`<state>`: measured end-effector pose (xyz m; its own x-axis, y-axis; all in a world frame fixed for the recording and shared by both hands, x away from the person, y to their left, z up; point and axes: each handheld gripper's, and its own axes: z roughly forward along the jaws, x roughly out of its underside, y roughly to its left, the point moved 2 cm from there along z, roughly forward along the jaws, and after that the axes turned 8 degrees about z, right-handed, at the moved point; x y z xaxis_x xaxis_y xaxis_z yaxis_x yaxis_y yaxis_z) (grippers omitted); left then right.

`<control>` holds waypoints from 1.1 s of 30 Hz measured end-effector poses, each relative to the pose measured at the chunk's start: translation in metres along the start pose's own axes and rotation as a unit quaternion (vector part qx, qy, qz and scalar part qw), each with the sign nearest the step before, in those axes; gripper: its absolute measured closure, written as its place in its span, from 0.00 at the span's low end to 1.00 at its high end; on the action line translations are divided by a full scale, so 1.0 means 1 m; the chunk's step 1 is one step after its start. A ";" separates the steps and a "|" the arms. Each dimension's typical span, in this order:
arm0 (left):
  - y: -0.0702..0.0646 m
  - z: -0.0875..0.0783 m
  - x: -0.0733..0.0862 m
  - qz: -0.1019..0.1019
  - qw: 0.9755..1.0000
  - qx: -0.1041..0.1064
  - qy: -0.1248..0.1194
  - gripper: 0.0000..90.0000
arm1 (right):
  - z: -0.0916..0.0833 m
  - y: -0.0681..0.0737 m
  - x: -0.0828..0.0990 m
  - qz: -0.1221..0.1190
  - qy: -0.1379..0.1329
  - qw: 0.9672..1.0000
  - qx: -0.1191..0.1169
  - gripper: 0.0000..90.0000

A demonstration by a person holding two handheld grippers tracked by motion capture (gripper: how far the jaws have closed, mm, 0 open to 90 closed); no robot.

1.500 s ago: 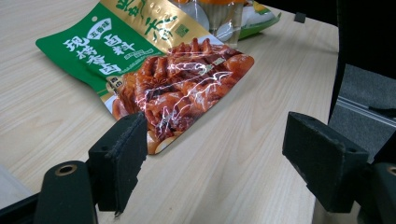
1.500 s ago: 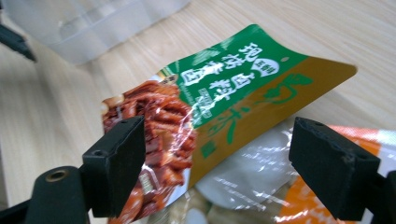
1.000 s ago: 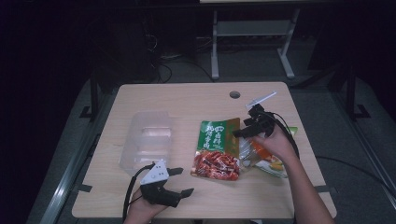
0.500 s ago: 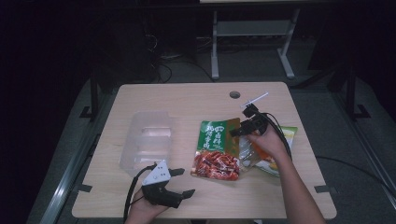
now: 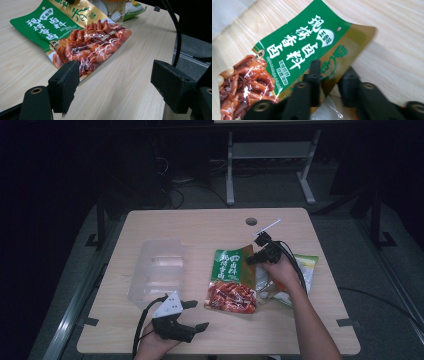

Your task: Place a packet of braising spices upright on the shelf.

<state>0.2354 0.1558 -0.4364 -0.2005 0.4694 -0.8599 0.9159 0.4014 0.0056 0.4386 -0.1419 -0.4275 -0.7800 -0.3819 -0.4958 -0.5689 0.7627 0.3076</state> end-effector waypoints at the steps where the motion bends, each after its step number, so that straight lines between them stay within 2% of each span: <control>1: 0.000 0.000 0.000 0.000 1.000 0.000 0.000 0.25 | 0.000 0.001 0.000 -0.002 -0.001 1.000 -0.002 0.92; 3: 0.000 0.000 0.000 -0.001 1.000 -0.001 0.000 0.25 | -0.001 0.002 -0.001 -0.005 -0.001 1.000 -0.009 0.98; 5: 0.002 0.000 0.000 -0.002 1.000 -0.001 -0.001 0.25 | -0.003 0.004 0.000 -0.005 -0.003 1.000 -0.012 0.99; 7: 0.002 0.000 0.000 -0.012 1.000 0.000 -0.003 0.25 | -0.006 0.006 0.000 -0.008 -0.007 1.000 -0.018 0.99; 14: 0.005 0.002 -0.007 -0.004 1.000 -0.007 0.000 0.25 | -0.022 0.017 0.000 -0.023 -0.042 0.998 -0.034 0.99; 18: 0.006 0.006 -0.012 -0.009 1.000 -0.013 0.001 0.25 | -0.040 0.029 0.002 -0.035 -0.064 0.997 -0.040 0.99; 24: 0.013 0.021 -0.020 -0.011 1.000 -0.023 0.006 0.25 | -0.064 0.042 0.008 -0.062 -0.098 0.992 -0.054 0.99; 27: 0.017 0.029 -0.022 -0.018 0.999 -0.030 0.010 0.24 | -0.072 0.047 0.012 -0.072 -0.107 0.990 -0.056 0.99; 28: 0.021 0.037 -0.024 -0.028 0.999 -0.035 0.010 0.23 | -0.078 0.051 0.015 -0.078 -0.113 0.989 -0.058 0.99; 29: 0.021 0.037 -0.024 -0.028 0.999 -0.035 0.010 0.23 | -0.078 0.051 0.015 -0.078 -0.113 0.989 -0.058 0.99; 30: 0.024 0.044 -0.025 -0.041 0.998 -0.044 0.013 0.22 | -0.082 0.053 0.017 -0.084 -0.116 0.988 -0.059 0.99; 33: 0.029 0.051 -0.025 -0.051 0.997 -0.049 0.016 0.20 | -0.086 0.056 0.019 -0.094 -0.123 0.986 -0.061 0.99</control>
<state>0.2843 0.1159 -0.4410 -0.3029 0.4465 -0.8419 0.8524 0.5220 -0.0298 0.3688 -0.1514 -0.3498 -0.5799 -0.3605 -0.7306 -0.7359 0.6164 0.2800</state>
